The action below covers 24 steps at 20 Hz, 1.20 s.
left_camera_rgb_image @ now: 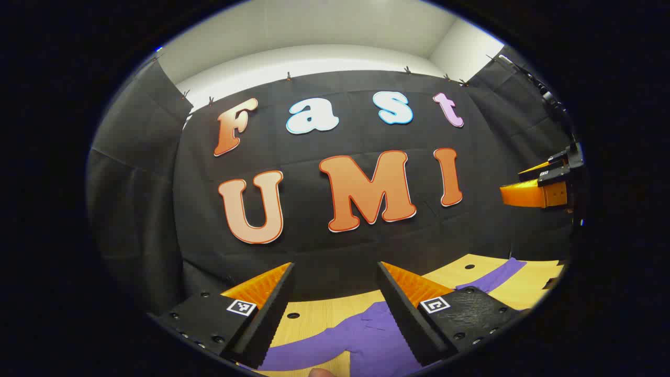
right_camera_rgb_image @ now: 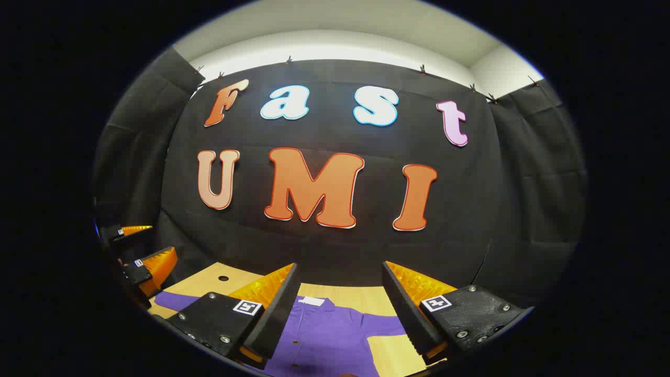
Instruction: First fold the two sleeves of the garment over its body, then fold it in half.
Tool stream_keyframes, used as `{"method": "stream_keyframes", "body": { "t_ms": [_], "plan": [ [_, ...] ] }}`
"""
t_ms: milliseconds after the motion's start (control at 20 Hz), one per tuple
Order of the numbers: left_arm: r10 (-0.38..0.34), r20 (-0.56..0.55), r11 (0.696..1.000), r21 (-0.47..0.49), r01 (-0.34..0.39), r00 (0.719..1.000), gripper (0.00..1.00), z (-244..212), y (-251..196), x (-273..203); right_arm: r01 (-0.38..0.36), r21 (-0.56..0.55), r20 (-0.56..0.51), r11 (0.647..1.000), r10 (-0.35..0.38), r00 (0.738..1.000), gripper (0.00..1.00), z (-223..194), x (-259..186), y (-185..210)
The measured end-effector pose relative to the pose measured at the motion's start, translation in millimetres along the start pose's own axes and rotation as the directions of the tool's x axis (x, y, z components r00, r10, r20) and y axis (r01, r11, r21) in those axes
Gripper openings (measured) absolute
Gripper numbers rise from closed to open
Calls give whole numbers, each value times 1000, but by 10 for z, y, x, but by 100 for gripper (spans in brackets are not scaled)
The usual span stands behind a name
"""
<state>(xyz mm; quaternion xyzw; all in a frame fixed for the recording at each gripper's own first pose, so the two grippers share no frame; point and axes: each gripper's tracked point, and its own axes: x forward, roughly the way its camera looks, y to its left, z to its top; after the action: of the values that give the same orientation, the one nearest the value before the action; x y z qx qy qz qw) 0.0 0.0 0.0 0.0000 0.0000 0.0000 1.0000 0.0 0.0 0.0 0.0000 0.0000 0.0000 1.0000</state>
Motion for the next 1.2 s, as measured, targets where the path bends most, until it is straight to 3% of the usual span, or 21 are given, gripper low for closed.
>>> {"method": "stream_keyframes", "body": {
  "t_ms": [100,450,900,1200],
  "plan": [
    [11,-20,999,-40,-12,1000,97,-10,71,-47,-3,-24,19,1000,3,1000,95,18,-41,12],
    [62,-17,998,-29,-62,998,98,97,211,-77,13,-19,31,1000,-13,999,95,-7,-32,-167],
    [124,-15,990,-62,-125,992,98,85,-239,50,-20,44,-44,999,21,999,95,-368,59,-587],
    [151,10,987,-51,-151,988,100,268,-647,164,8,24,-133,1000,-4,991,95,-804,282,-1094]
  ]
}}
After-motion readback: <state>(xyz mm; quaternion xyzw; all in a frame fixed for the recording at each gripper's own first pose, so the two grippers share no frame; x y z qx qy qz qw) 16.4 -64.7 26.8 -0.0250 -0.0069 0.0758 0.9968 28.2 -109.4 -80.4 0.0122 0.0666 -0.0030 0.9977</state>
